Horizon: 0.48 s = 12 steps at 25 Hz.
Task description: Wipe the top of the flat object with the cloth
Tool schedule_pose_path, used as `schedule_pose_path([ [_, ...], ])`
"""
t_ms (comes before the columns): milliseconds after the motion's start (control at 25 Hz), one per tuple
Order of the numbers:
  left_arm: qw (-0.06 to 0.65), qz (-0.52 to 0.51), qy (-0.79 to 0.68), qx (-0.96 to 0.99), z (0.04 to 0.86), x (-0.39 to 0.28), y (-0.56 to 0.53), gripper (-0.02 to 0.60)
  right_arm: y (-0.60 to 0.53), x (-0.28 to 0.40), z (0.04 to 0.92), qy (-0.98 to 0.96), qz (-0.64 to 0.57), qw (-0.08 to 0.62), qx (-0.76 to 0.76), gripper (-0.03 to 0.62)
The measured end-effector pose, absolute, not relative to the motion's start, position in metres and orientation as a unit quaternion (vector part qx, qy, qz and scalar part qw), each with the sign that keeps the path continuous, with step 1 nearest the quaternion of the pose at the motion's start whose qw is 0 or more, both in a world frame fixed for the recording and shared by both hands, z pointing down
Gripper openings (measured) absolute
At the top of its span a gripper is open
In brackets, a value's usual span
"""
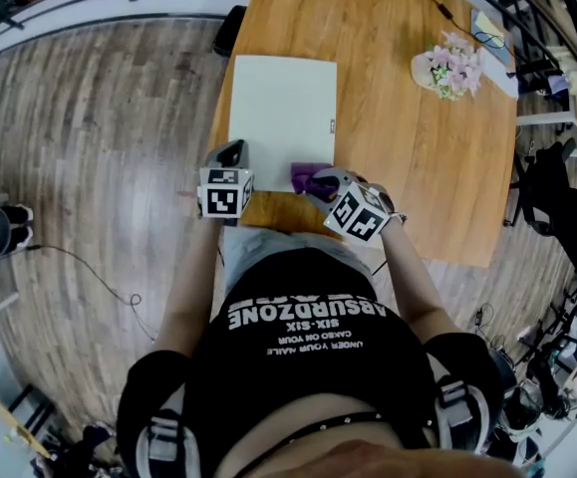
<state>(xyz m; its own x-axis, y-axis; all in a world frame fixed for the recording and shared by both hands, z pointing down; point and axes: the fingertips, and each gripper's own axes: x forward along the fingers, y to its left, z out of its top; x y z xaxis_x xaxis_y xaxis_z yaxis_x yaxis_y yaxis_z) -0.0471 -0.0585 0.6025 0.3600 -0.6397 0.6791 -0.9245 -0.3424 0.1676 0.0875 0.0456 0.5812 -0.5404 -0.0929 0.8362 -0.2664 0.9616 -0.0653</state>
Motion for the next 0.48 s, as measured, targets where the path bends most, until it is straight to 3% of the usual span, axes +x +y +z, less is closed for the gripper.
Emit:
schedule_pose_path([
  [480, 0.274, 0.257, -0.503, 0.779, 0.607, -0.051, -0.058, 0.015, 0.048, 0.082, 0.563, -0.882, 0.114, 0.454, 0.054, 0.103],
])
